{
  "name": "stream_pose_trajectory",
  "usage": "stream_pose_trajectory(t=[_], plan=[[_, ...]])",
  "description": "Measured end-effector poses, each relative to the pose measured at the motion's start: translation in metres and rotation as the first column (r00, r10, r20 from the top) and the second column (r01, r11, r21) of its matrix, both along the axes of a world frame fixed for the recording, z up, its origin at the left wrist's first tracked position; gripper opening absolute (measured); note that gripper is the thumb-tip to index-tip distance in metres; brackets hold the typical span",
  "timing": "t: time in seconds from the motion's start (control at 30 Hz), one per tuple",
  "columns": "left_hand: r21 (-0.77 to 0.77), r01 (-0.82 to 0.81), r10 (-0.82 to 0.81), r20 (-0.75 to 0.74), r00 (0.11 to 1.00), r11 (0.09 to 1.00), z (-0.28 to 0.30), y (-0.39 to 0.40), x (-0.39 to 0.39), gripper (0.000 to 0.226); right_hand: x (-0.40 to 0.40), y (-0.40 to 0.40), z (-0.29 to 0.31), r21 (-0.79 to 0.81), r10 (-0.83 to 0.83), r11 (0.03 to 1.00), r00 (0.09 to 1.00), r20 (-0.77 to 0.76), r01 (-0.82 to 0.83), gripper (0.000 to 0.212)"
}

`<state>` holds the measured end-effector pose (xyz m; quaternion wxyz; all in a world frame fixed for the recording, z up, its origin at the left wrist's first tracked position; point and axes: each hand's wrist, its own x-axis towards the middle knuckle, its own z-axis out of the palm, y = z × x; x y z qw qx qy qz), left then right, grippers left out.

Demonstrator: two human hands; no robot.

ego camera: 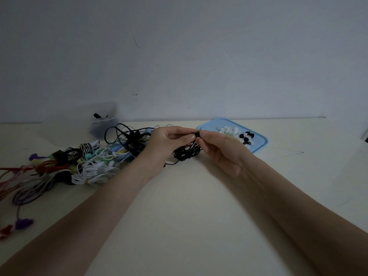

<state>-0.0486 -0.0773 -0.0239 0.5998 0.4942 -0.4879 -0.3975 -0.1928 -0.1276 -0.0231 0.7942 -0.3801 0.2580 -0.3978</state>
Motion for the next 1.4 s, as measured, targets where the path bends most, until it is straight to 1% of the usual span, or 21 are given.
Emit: stream_pose_trajectory(t=[0.13, 0.3, 0.4, 0.53, 0.63, 0.8, 0.97, 1.03, 1.13, 1.2, 1.3, 1.4], plan=[[0.019, 0.046, -0.045, -0.044, 0.998, 0.999, 0.0006, 0.0004, 0.0013, 0.017, 0.0000, -0.0001, 0.0022, 0.036, 0.029, 0.999, 1.000, 0.002, -0.029, 0.012], [0.054, 0.079, -0.073, -0.110, 0.991, 0.995, 0.0016, 0.0007, 0.0021, 0.017, -0.0009, -0.0012, 0.0055, 0.029, 0.046, 0.999, 0.998, -0.031, -0.045, 0.007], [0.068, 0.070, -0.060, -0.138, 0.989, 0.995, 0.0006, -0.0008, 0.0000, 0.015, -0.0004, 0.0003, 0.0058, 0.016, 0.010, 1.000, 1.000, -0.020, -0.010, 0.008], [0.053, 0.035, -0.027, -0.154, 0.988, 0.998, -0.0018, -0.0025, -0.0025, 0.014, -0.0008, 0.0011, 0.0048, -0.044, -0.013, 0.999, 1.000, -0.001, 0.013, 0.010], [0.050, 0.033, -0.026, -0.134, 0.991, 0.998, -0.0023, -0.0025, -0.0010, 0.012, -0.0015, 0.0003, 0.0042, -0.064, -0.012, 0.998, 1.000, -0.021, 0.011, 0.010], [-0.007, 0.010, -0.010, -0.025, 1.000, 1.000, -0.0024, -0.0024, -0.0006, 0.015, -0.0020, -0.0001, 0.0068, -0.096, 0.002, 0.995, 0.997, -0.076, -0.009, 0.010], [0.003, 0.012, -0.012, -0.038, 0.999, 1.000, -0.0012, -0.0021, -0.0001, 0.014, -0.0023, -0.0007, 0.0066, -0.062, 0.013, 0.998, 0.997, -0.070, -0.018, 0.011], [0.044, 0.036, -0.032, -0.073, 0.997, 0.998, -0.0011, -0.0021, -0.0005, 0.013, -0.0026, -0.0013, 0.0053, -0.101, -0.007, 0.995, 0.995, -0.098, -0.003, 0.010], [0.115, 0.077, -0.062, -0.131, 0.989, 0.990, -0.0009, -0.0015, -0.0013, 0.015, -0.0034, -0.0006, 0.0040, -0.245, -0.059, 0.969, 0.977, -0.203, 0.008, 0.010], [0.133, 0.086, -0.067, -0.144, 0.987, 0.987, 0.0006, -0.0018, -0.0013, 0.016, -0.0033, 0.0000, 0.0044, -0.320, -0.082, 0.948, 0.963, -0.258, -0.005, 0.012], [0.138, 0.090, -0.070, -0.139, 0.988, 0.986, 0.0028, -0.0010, -0.0012, 0.018, -0.0035, 0.0013, 0.0055, -0.342, -0.092, 0.940, 0.955, -0.283, -0.011, 0.012], [0.125, 0.134, -0.122, -0.099, 0.988, 0.983, 0.0032, 0.0009, -0.0005, 0.023, -0.0028, 0.0024, 0.0060, -0.384, -0.147, 0.923, 0.931, -0.334, 0.008, 0.010]])
